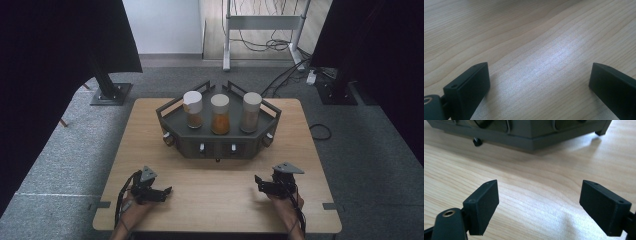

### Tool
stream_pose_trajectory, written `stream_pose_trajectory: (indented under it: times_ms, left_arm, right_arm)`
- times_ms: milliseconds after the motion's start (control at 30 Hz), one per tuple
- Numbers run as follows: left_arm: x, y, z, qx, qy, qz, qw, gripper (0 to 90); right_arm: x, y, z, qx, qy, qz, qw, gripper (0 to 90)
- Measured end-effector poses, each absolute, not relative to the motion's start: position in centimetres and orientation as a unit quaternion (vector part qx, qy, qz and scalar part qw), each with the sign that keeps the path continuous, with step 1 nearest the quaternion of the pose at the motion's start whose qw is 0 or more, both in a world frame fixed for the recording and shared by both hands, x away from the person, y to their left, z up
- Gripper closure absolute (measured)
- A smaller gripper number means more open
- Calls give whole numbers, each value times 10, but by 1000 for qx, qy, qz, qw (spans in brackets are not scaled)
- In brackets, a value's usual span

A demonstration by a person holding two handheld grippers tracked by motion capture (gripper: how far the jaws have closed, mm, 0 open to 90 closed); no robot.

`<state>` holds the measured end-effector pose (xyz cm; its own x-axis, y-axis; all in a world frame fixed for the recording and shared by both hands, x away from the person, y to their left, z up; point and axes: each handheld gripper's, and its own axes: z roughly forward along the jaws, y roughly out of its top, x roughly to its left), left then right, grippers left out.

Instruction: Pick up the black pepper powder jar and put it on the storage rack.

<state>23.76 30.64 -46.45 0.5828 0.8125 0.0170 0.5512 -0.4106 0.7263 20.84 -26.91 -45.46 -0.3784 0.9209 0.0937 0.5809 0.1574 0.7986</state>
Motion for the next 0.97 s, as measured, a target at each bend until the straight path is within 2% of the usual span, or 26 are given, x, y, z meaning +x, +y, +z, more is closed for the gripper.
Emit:
stream_pose_trajectory:
  times_ms: [467, 967]
  left_arm:
    - [238, 306, -465, 819, 417, 187, 348, 33]
    - [238, 306, -465, 818, 417, 187, 348, 33]
  right_arm:
    - [211, -265, -472, 524, 738, 366, 216, 148]
    - [212, -260, -471, 525, 743, 353, 219, 140]
